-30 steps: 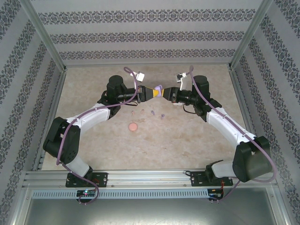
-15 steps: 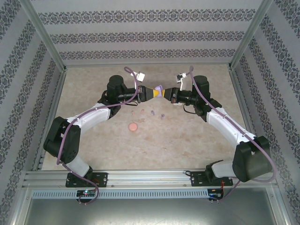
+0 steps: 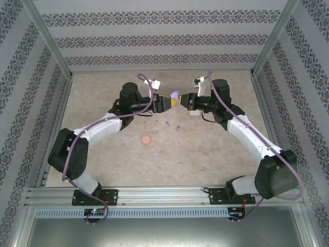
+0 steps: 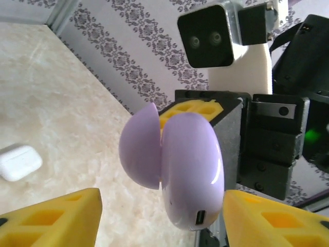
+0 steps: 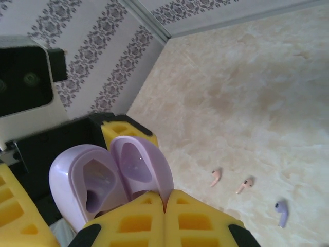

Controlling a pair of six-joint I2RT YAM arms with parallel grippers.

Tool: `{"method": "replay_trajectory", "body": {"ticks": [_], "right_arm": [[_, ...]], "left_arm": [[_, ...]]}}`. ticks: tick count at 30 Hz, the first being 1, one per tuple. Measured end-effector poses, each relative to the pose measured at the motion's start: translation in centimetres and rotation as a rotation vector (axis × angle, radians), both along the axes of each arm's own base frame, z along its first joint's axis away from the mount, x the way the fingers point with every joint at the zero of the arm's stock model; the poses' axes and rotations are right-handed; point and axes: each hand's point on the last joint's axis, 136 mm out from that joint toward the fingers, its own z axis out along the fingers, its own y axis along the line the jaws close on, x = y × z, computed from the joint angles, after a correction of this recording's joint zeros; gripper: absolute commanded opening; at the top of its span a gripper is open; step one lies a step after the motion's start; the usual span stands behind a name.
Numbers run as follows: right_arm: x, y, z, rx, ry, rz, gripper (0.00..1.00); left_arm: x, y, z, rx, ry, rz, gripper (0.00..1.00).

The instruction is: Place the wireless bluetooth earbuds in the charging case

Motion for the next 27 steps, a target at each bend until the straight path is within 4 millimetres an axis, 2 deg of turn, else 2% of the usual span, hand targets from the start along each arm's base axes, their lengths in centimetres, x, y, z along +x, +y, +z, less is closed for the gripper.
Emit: {"method": "replay_trajectory", "body": {"ticks": [4,8,11,15,18,24,27], "right_arm": [[0.1,-1.0,-1.4,-0.069,0.016,-0.024,0.00],[-0.1,-2.0,-2.9,-0.177,0.017,-0.031,0.00],[-0.3,-2.7,-3.4,-0.260,-0.009,-0.021,0.00],[-0.5,-3.4,-4.1,-0.369,-0.050,0.005,0.00],[-0.9,-3.5,-4.4,-0.426,-0.074,0.037,0.00],[-2.0,-2.4,-4.4,-0.498,-0.120,0.126,0.00],[-2.4,-1.7,-4.4,-0.514,-0.133,0.159,0.00]], "left_arm": [[0.6,0.5,0.3,0.044,-0.017,0.021,0.71],[1.0,1.6,1.4,0.127,-0.069,0.027,0.75],[0.9,2.0,2.3,0.200,-0.124,0.009,0.76],[0.5,2.3,2.4,0.307,-0.166,-0.057,0.76],[0.3,2.0,0.9,0.374,-0.158,-0.135,0.74],[-0.9,1.9,-4.0,0.461,-0.042,-0.288,0.71],[-1.4,1.8,-5.1,0.471,-0.009,-0.338,0.69]]}}
